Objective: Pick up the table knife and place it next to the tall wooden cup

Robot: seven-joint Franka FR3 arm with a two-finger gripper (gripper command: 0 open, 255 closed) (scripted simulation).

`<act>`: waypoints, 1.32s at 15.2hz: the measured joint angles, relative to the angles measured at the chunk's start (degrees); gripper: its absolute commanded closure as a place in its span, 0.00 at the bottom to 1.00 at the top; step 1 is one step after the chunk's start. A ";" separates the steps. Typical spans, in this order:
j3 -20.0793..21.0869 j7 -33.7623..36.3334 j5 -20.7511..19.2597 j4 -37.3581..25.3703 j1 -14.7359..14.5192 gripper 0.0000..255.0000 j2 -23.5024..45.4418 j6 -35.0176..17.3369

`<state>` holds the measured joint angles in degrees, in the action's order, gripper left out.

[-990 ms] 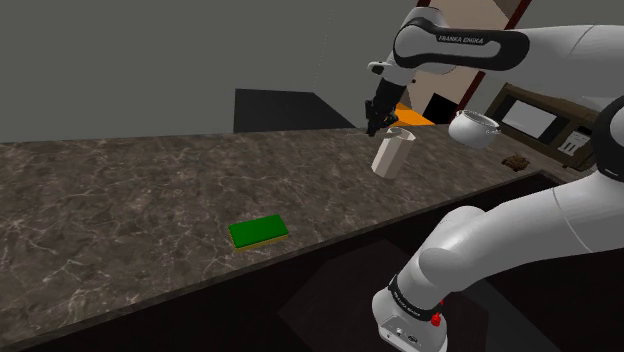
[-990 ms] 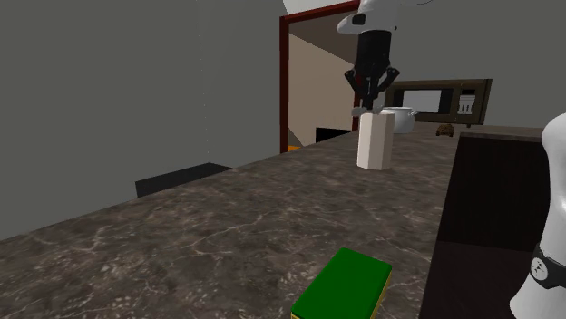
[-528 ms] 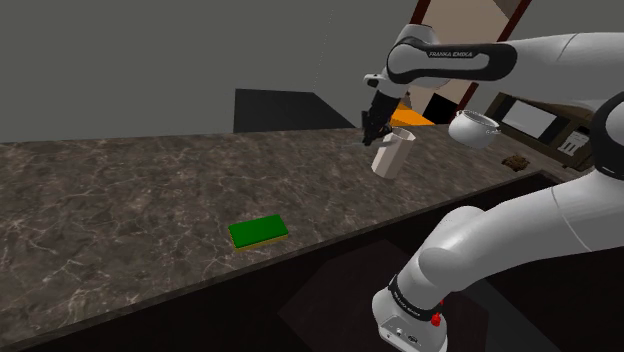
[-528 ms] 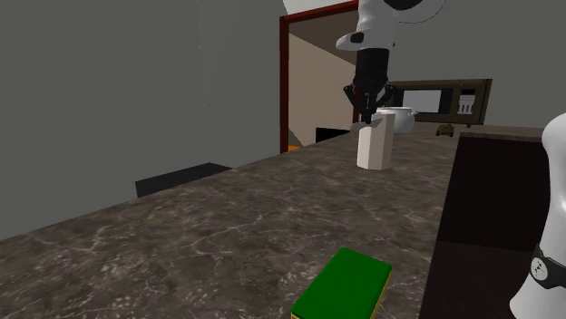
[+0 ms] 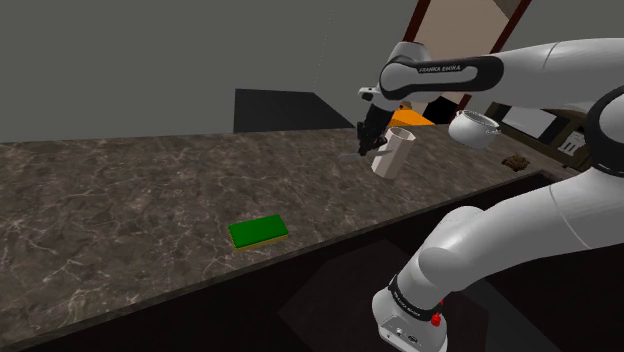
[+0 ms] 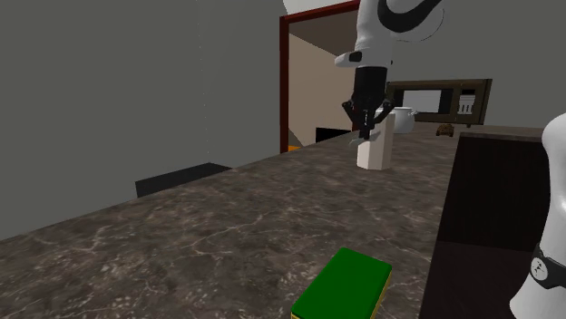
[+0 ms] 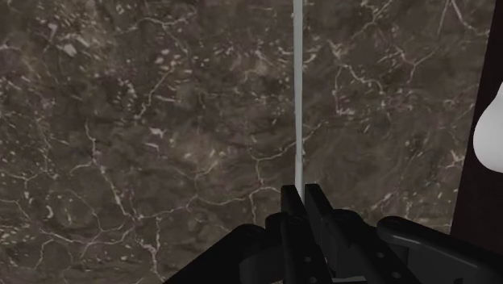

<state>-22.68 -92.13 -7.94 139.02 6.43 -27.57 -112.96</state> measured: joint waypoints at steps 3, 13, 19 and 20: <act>-0.43 -0.16 -0.13 2.04 0.06 1.00 0.63 -2.65; -2.09 -1.08 -0.12 7.41 -0.06 1.00 4.07 -11.38; -2.88 -1.61 0.24 9.53 -0.36 1.00 6.39 -15.75; -2.89 -1.61 0.25 9.60 -0.37 1.00 6.44 -15.88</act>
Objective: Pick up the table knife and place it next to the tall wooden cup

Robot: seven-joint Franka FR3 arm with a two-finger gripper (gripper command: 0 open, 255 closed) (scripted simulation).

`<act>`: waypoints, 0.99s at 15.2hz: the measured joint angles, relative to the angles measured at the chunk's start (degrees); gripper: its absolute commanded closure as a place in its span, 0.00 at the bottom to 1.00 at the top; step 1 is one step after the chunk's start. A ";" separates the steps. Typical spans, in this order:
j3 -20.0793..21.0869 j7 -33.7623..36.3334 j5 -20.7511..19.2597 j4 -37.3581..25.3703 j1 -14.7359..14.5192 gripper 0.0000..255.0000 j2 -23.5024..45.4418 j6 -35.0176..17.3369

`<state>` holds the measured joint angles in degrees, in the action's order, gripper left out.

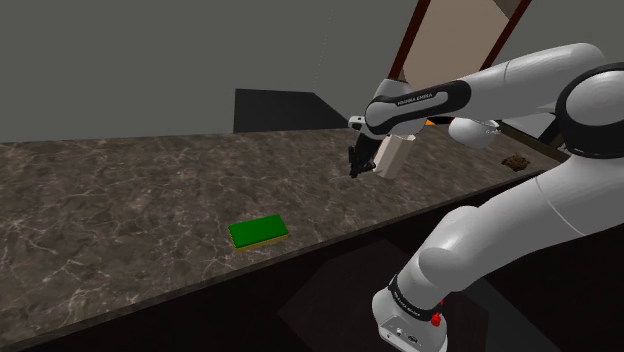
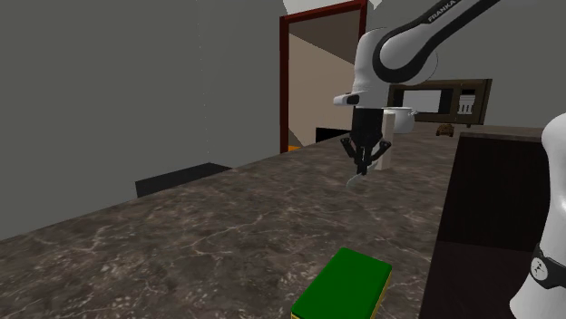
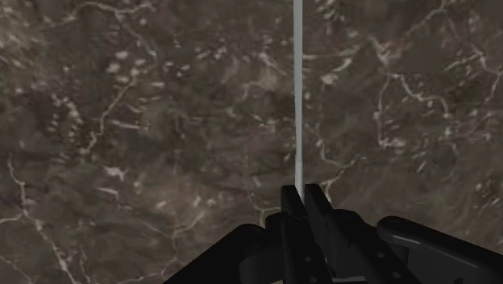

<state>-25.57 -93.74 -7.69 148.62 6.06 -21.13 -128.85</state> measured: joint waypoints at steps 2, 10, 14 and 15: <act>-0.03 -0.03 0.03 0.01 -0.02 1.00 0.09 -0.11; -0.03 -0.03 0.03 0.01 -0.02 0.00 0.12 -0.14; 0.57 0.25 -0.51 -2.07 0.48 0.00 -2.46 4.31; 0.85 0.36 -0.45 -3.45 0.46 0.00 -3.00 6.22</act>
